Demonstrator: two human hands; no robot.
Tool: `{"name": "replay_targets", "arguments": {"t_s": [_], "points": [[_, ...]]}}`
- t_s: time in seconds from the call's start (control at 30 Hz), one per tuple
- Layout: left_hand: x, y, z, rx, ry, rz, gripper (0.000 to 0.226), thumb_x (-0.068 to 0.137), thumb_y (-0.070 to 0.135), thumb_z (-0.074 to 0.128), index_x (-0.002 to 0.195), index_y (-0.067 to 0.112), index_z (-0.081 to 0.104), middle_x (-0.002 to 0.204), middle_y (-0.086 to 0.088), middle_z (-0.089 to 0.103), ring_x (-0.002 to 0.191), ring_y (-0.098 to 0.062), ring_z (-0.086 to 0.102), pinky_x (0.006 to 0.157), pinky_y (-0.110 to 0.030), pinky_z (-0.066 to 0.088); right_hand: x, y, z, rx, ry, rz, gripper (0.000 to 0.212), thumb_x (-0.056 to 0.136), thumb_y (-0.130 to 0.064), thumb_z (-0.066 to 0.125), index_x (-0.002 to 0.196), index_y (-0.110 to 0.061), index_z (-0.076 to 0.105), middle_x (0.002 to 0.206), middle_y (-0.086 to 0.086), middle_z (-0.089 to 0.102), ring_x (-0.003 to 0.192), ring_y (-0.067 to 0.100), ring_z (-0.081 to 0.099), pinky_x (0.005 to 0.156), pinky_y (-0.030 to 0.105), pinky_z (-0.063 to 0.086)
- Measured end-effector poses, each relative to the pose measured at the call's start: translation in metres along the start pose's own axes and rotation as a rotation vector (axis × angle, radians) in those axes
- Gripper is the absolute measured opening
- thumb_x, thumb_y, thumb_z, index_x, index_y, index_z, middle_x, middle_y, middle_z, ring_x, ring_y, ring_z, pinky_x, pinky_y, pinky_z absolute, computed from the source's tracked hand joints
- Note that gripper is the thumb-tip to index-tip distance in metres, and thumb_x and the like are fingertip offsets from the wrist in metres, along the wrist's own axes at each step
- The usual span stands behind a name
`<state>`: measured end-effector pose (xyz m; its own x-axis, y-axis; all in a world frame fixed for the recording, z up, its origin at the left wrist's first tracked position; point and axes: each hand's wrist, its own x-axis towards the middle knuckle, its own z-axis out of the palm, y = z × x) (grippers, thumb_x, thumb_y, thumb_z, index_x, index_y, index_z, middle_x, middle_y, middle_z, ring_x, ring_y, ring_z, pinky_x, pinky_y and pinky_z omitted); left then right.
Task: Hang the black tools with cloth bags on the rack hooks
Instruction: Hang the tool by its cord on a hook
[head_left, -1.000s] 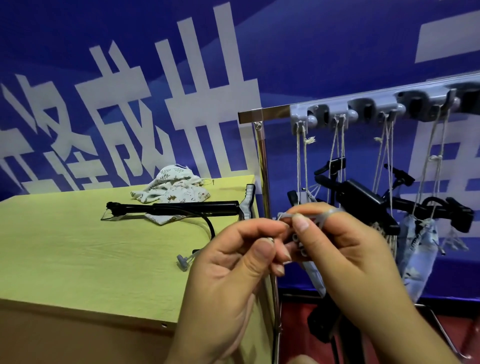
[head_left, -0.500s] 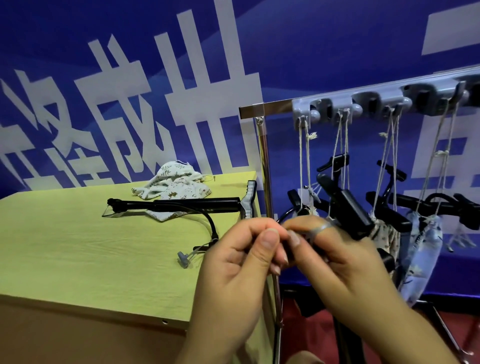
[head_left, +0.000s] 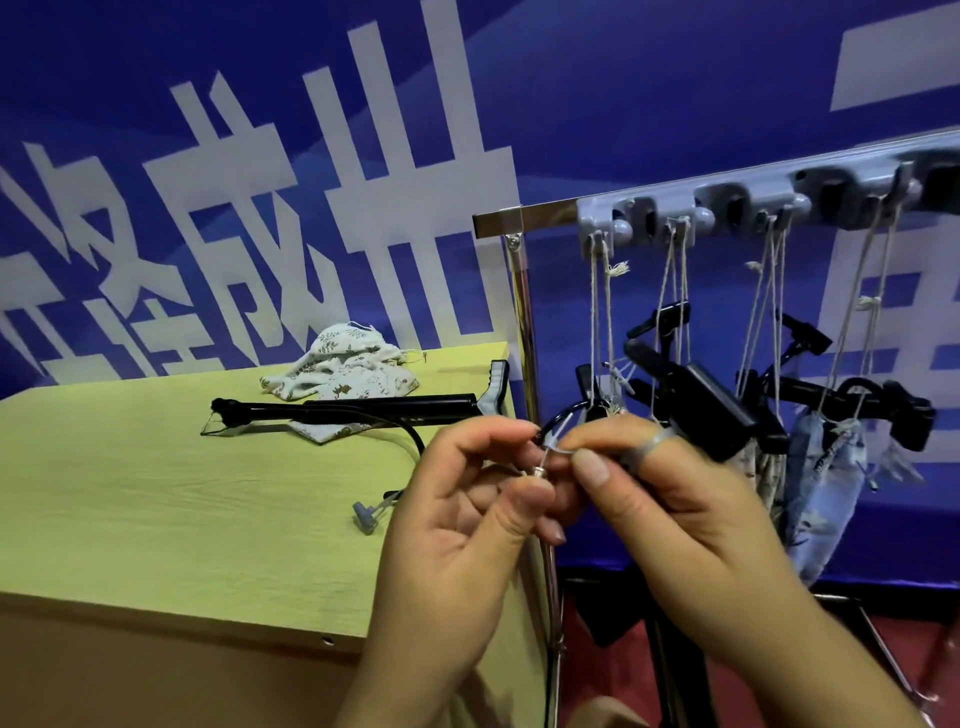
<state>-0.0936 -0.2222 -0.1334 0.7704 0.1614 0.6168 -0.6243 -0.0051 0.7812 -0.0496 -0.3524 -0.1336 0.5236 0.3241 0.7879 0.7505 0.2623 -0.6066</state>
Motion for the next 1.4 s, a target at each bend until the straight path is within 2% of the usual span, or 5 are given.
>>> {"name": "replay_targets", "arguments": {"t_s": [0.53, 0.77, 0.9, 1.1, 1.4], "points": [[0.002, -0.007, -0.001, 0.024, 0.031, 0.003, 0.035, 0.066, 0.052, 0.072, 0.093, 0.032, 0.064, 0.078, 0.000, 0.064, 0.056, -0.006, 0.061, 0.051, -0.019, 0.050, 0.006, -0.009, -0.003, 0.183, -0.080, 0.208, 0.013, 0.090, -0.009, 0.051, 0.085, -0.010, 0.063, 0.069, -0.003, 0.065, 0.062, 0.000, 0.063, 0.062, 0.011, 0.049], [0.000, -0.050, 0.002, 0.243, -0.165, -0.129, 0.069, 0.057, 0.076, 0.065, 0.113, 0.039, 0.051, 0.114, 0.020, 0.061, 0.111, -0.001, 0.056, 0.092, -0.019, 0.042, 0.045, -0.033, -0.022, 0.482, -0.018, 0.513, 0.021, 0.094, -0.016, 0.045, 0.090, -0.007, 0.063, 0.069, 0.002, 0.069, 0.065, 0.010, 0.066, 0.063, 0.022, 0.056], [-0.005, -0.073, 0.020, 0.180, -0.412, -0.353, 0.071, 0.065, 0.052, 0.079, 0.124, 0.053, 0.039, 0.127, 0.019, 0.052, 0.120, -0.001, 0.050, 0.108, -0.030, 0.036, 0.068, -0.059, -0.030, 0.633, -0.091, 0.501, 0.023, 0.097, -0.022, 0.043, 0.093, -0.007, 0.059, 0.065, -0.003, 0.064, 0.055, 0.003, 0.058, 0.053, 0.016, 0.050], [-0.012, -0.080, 0.053, 0.245, -0.374, -0.377, 0.062, 0.067, 0.051, 0.071, 0.109, 0.007, 0.061, 0.102, -0.001, 0.070, 0.099, -0.013, 0.065, 0.093, -0.033, 0.049, 0.096, -0.080, -0.048, 0.758, -0.221, 0.468, 0.029, 0.099, -0.026, 0.036, 0.089, -0.009, 0.057, 0.067, -0.002, 0.059, 0.054, 0.003, 0.053, 0.051, 0.016, 0.048], [0.027, -0.036, 0.046, -0.073, -0.062, -0.334, 0.016, 0.072, 0.028, 0.071, 0.077, 0.015, 0.063, 0.062, 0.000, 0.063, 0.056, -0.014, 0.060, 0.061, -0.030, 0.054, 0.052, -0.008, -0.088, 0.167, 0.075, 0.665, 0.089, 0.062, -0.085, 0.041, 0.100, -0.008, 0.061, 0.068, 0.002, 0.071, 0.060, 0.010, 0.067, 0.053, 0.020, 0.054]]}}
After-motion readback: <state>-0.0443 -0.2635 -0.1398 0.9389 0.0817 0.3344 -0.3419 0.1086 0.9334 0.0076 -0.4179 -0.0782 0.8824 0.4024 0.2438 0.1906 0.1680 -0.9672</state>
